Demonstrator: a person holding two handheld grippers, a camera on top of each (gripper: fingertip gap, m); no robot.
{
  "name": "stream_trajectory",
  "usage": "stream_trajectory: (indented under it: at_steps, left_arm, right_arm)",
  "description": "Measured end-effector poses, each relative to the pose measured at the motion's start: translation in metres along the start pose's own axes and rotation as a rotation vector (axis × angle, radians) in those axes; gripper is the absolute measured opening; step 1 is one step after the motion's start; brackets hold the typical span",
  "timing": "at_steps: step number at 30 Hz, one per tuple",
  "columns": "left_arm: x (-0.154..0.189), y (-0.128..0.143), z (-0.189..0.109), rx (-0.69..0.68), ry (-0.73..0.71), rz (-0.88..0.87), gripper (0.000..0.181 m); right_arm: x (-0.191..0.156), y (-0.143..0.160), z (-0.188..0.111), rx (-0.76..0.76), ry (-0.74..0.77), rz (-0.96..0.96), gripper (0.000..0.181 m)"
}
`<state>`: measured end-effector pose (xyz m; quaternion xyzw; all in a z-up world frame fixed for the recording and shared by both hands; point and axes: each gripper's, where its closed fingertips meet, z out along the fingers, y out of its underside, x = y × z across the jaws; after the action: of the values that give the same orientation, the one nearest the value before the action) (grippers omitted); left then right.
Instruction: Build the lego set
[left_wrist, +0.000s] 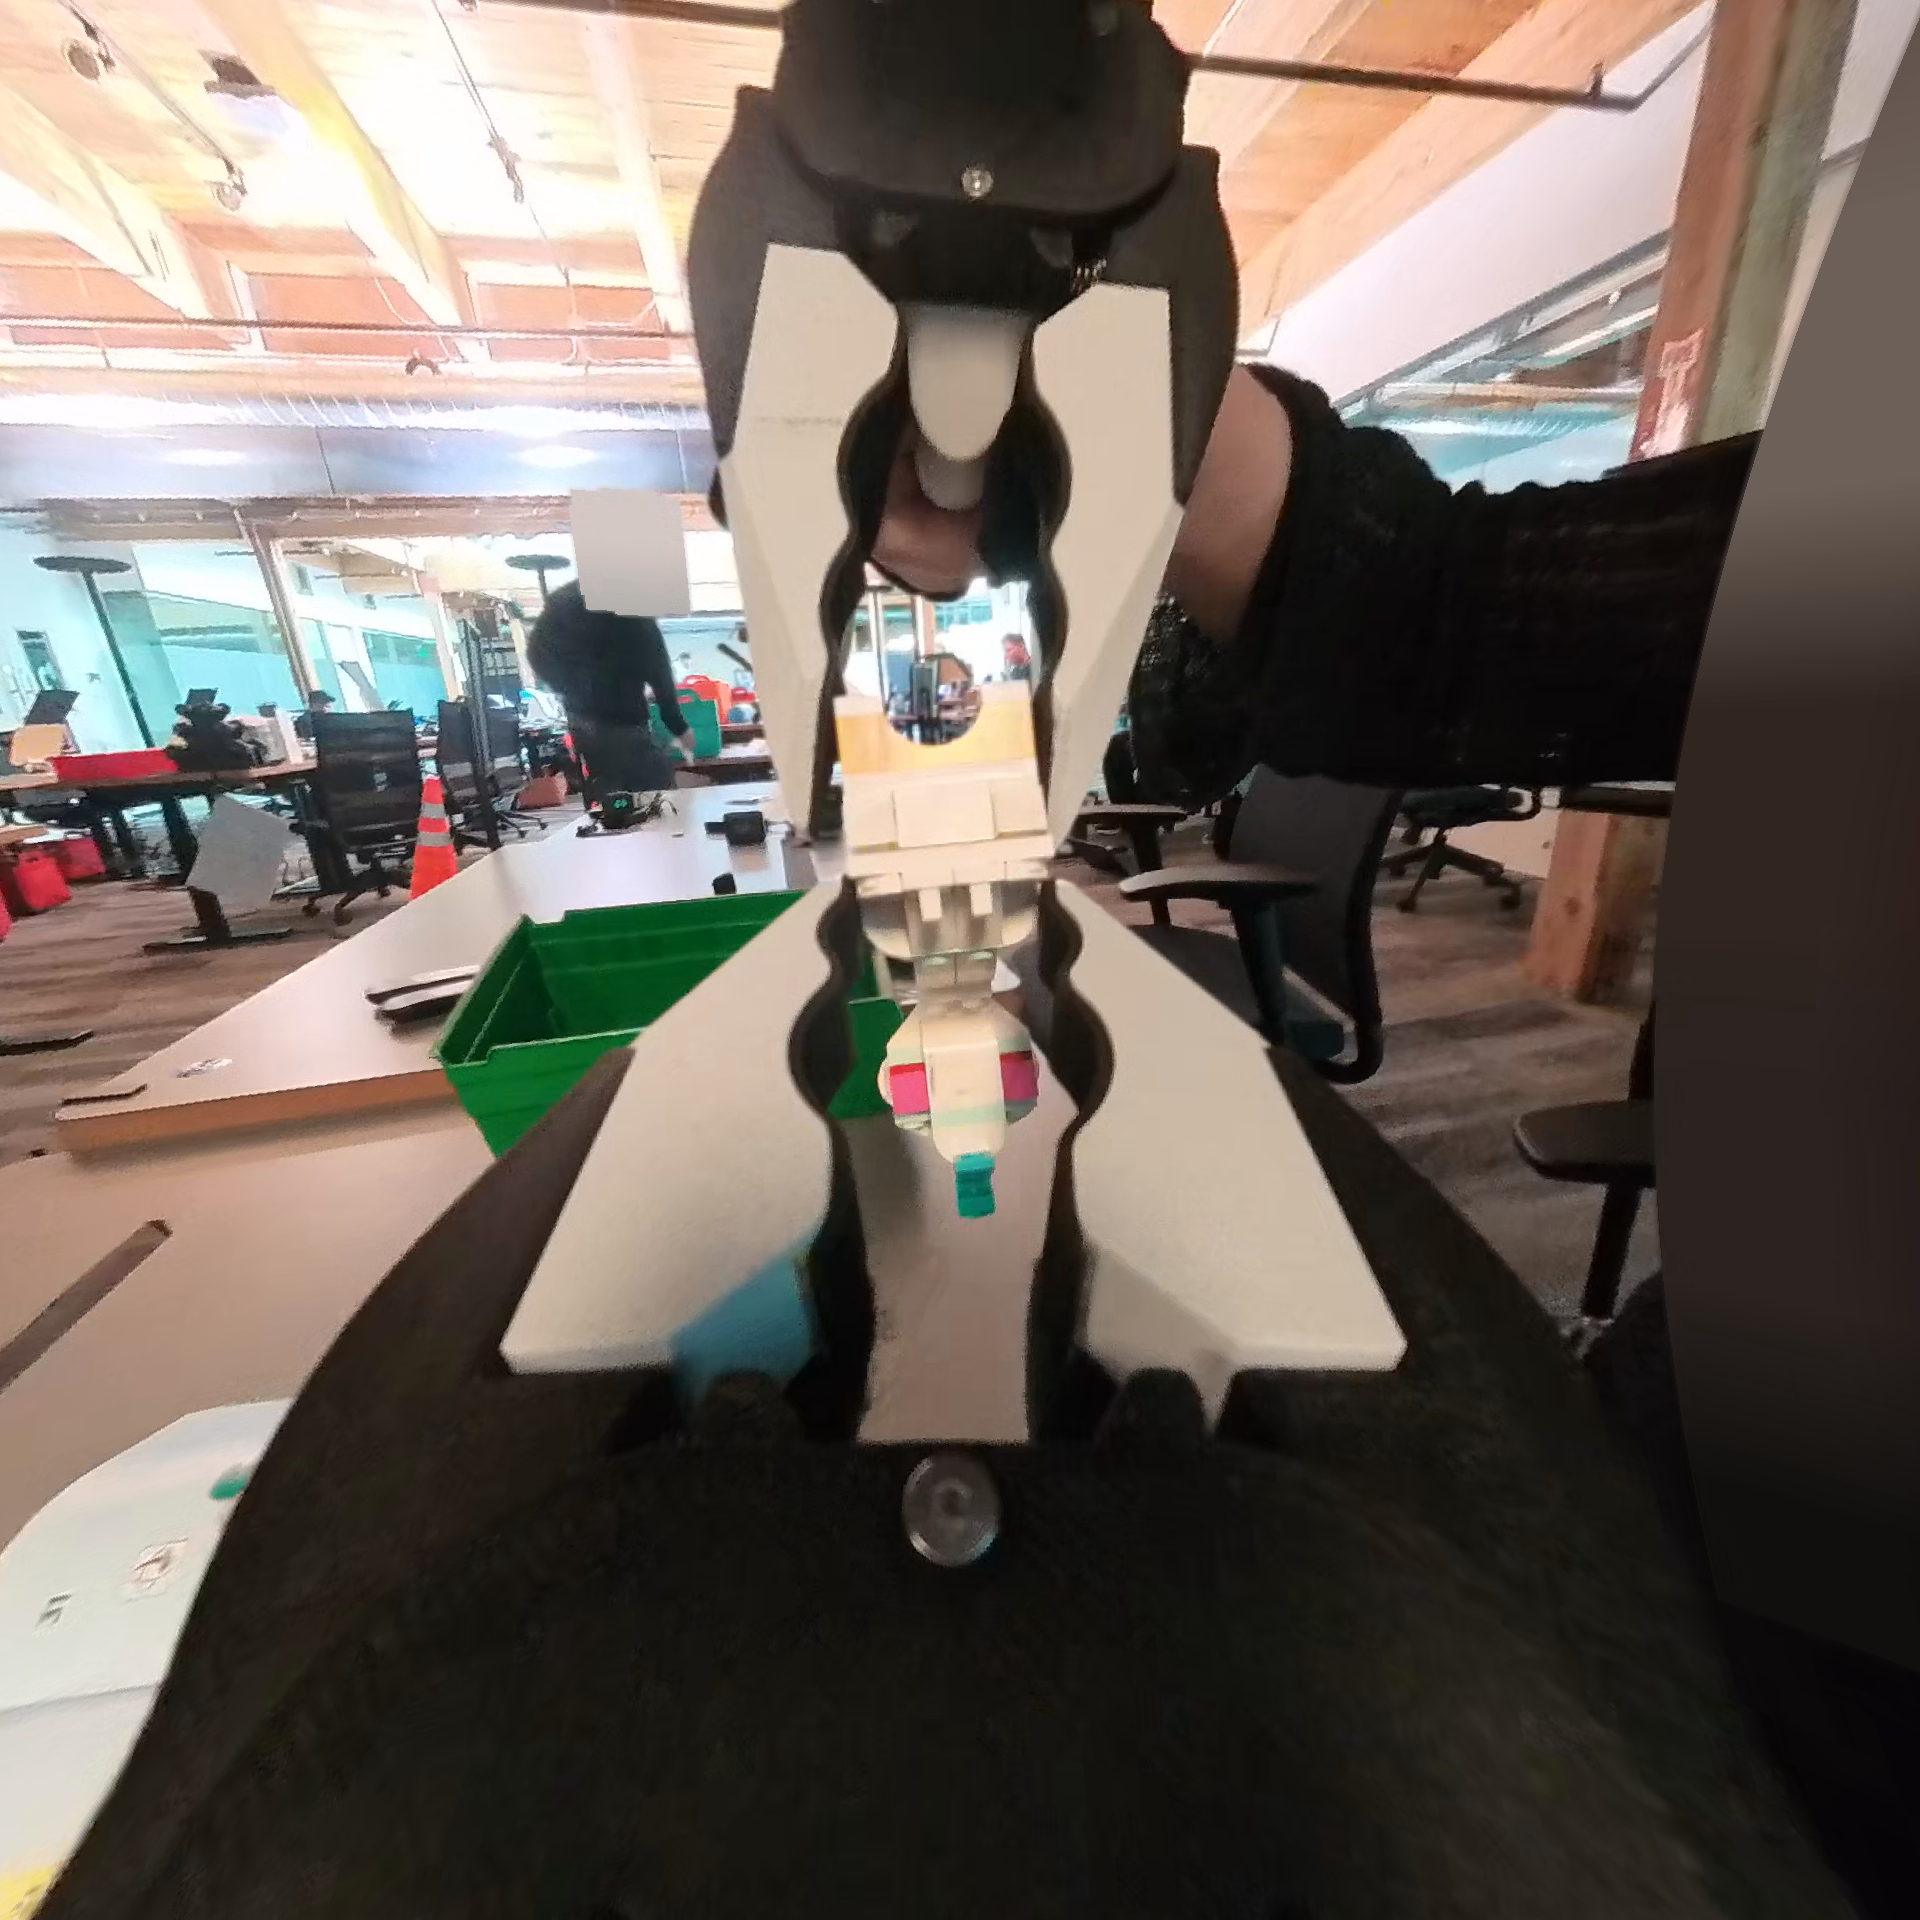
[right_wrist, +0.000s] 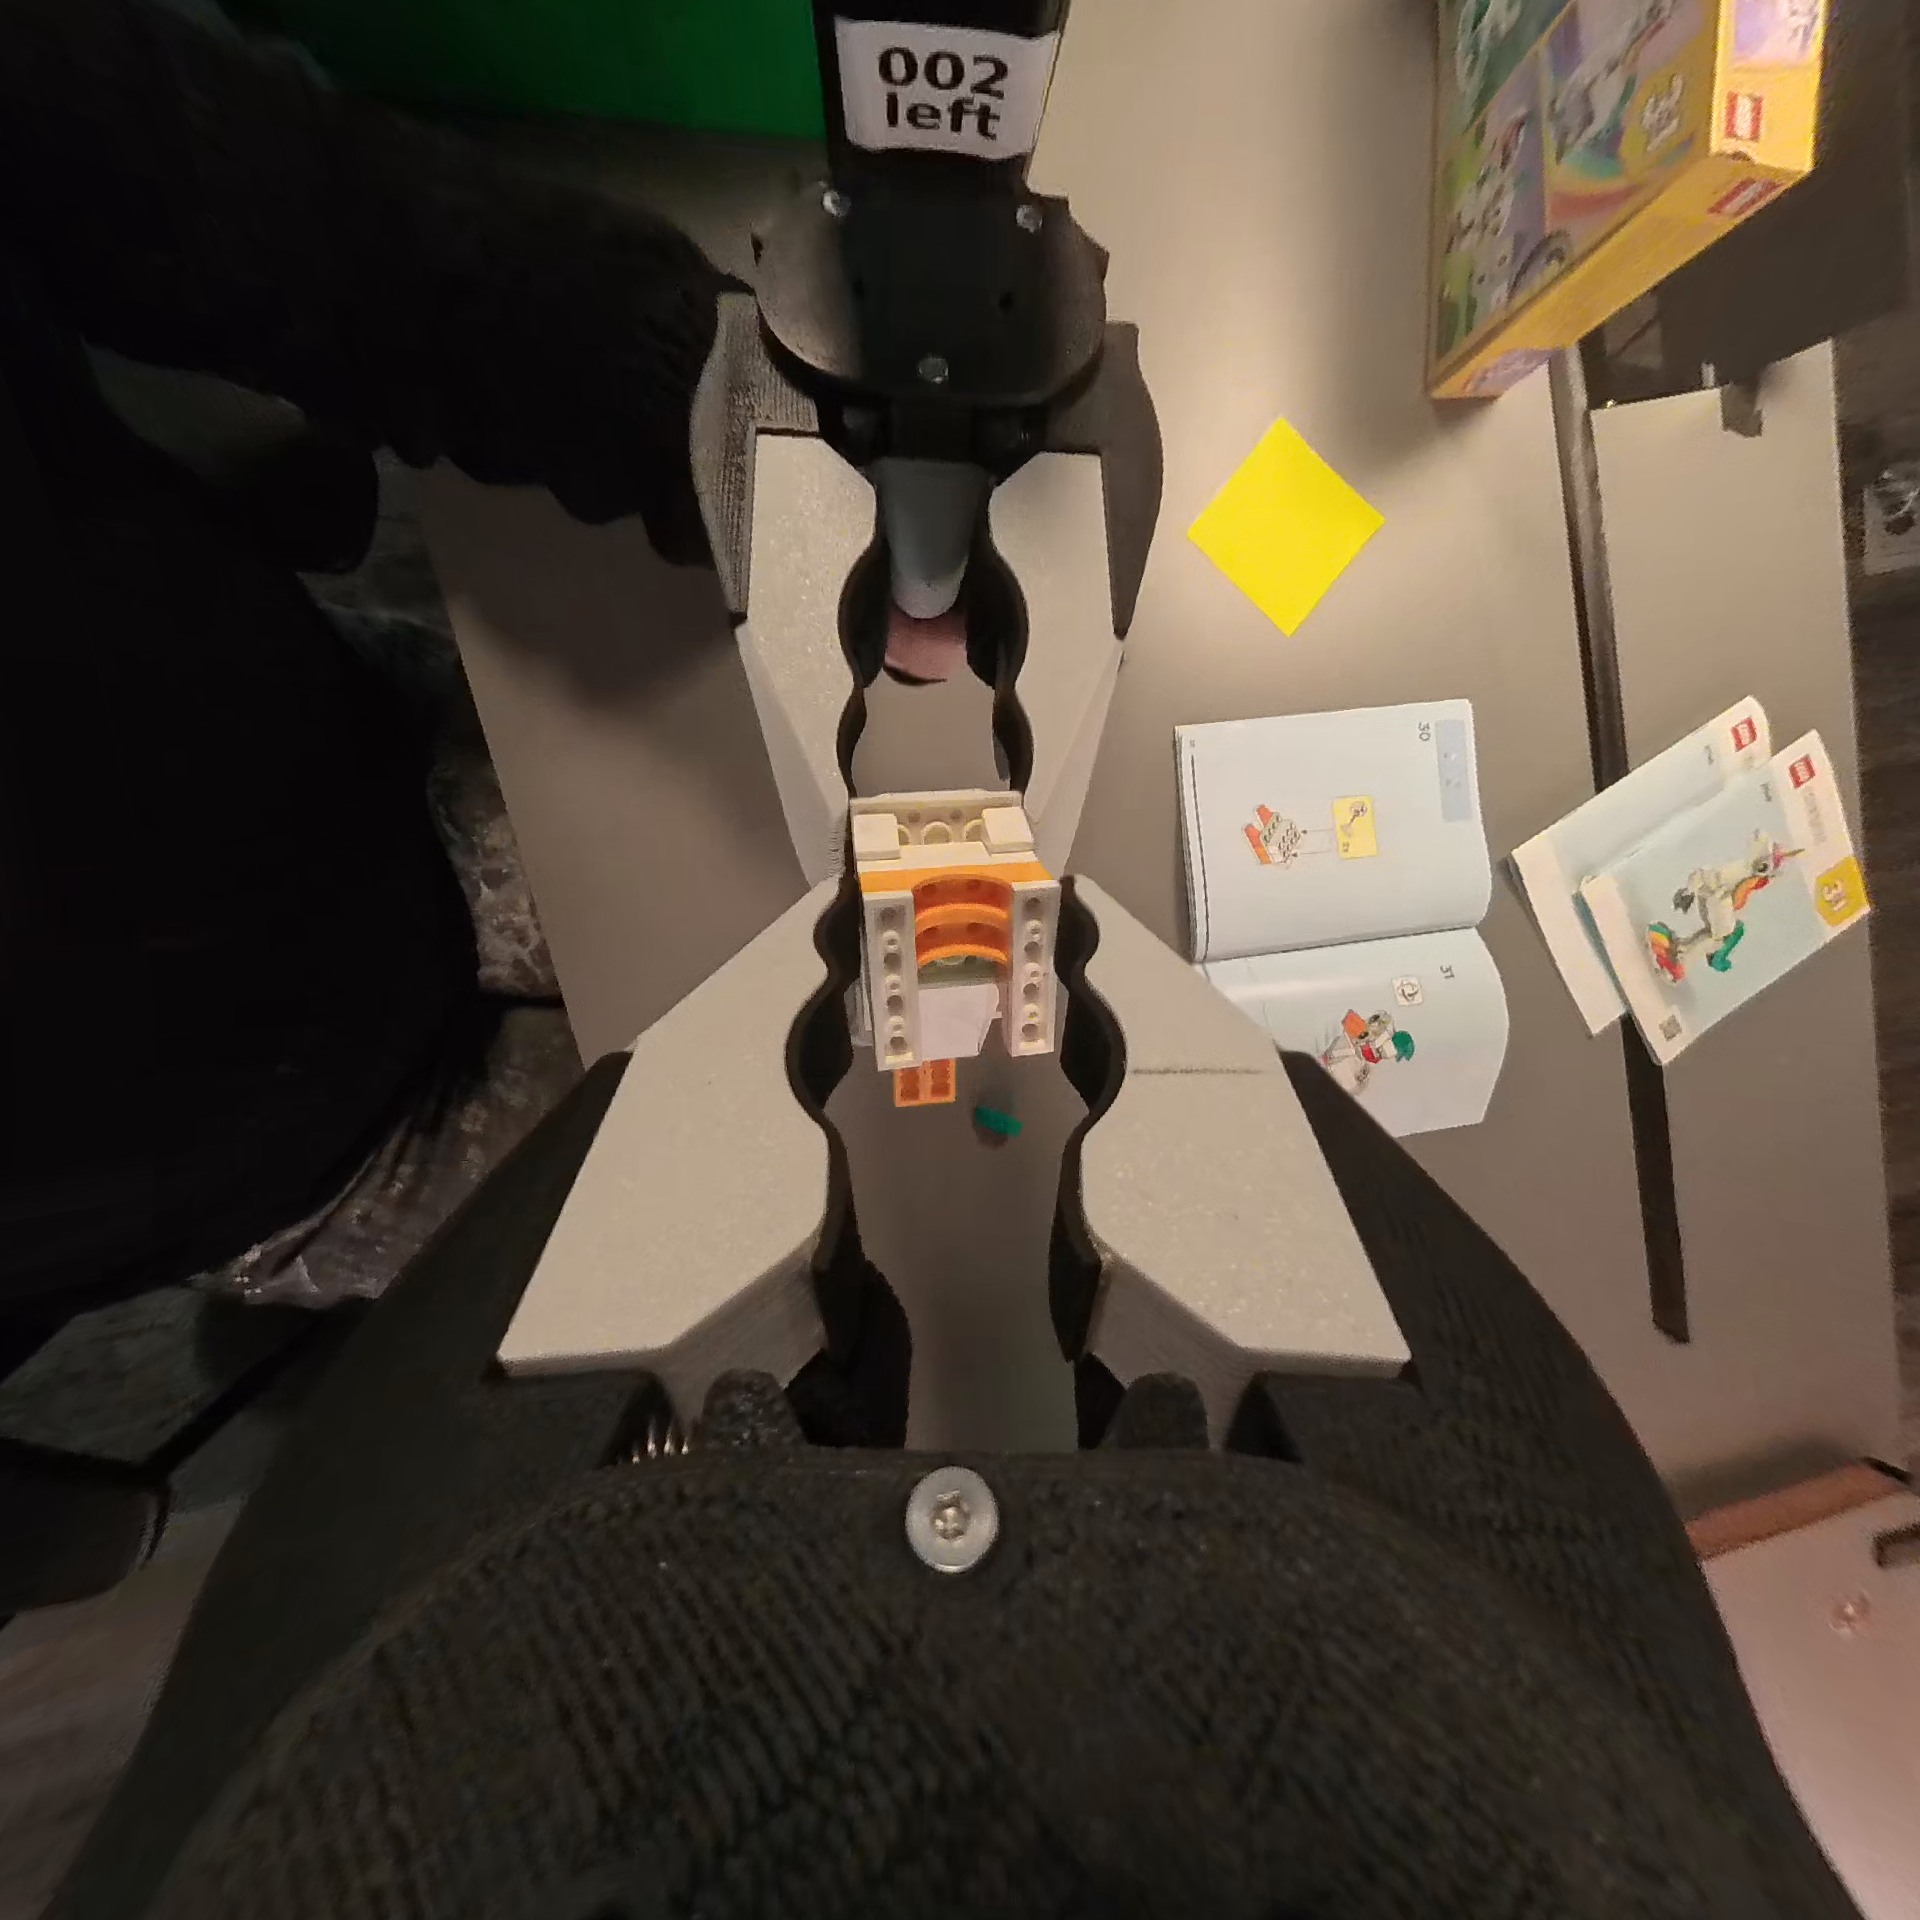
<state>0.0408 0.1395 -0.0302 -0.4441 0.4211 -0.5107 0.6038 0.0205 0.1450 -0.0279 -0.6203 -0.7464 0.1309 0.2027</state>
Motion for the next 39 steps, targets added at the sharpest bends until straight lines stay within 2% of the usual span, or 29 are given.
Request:
stream_trajectory:
  at_steps: [3, 6, 10, 16, 23, 26, 29, 32, 37, 39]
  left_arm:
    - [-0.003, 0.006, 0.000, -0.040, -0.038, 0.044, 0.031]
    - [-0.002, -0.001, -0.001, 0.037, 0.004, -0.034, 0.031]
    - [-0.004, 0.006, 0.001, -0.015, -0.017, -0.002, 0.032]
    - [-0.004, 0.006, 0.001, -0.022, -0.021, 0.019, 0.033]
    - [-0.003, 0.006, 0.002, -0.016, -0.017, 0.013, 0.033]
    - [-0.006, 0.004, 0.001, 0.000, -0.027, -0.008, 0.033]
    - [-0.012, -0.003, -0.002, 0.047, -0.061, -0.053, 0.033]
    - [-0.022, -0.013, -0.007, 0.110, -0.117, -0.109, 0.033]
    - [-0.029, -0.026, -0.012, 0.187, -0.201, -0.166, 0.033]
    - [-0.027, -0.031, -0.012, 0.206, -0.204, -0.190, 0.033]
  right_arm:
    - [0.002, 0.005, 0.004, -0.024, 0.009, -0.009, 0.037]
    - [0.002, -0.001, 0.001, 0.033, -0.018, 0.031, 0.037]
    - [0.003, 0.005, 0.004, -0.003, -0.005, 0.018, 0.037]
    - [0.003, 0.004, 0.003, -0.007, -0.002, 0.010, 0.037]
    - [-0.002, 0.004, 0.001, 0.007, -0.031, 0.029, 0.047]
    - [-0.003, 0.002, 0.001, 0.020, -0.011, 0.006, 0.059]
    - [0.000, -0.001, -0.001, 0.046, 0.064, -0.033, 0.089]
    - [0.007, -0.008, -0.004, 0.099, 0.211, -0.110, 0.103]
    - [0.025, -0.020, -0.010, 0.110, 0.623, -0.351, 0.114]
    - [0.025, -0.024, -0.007, 0.100, 0.723, -0.426, 0.114]
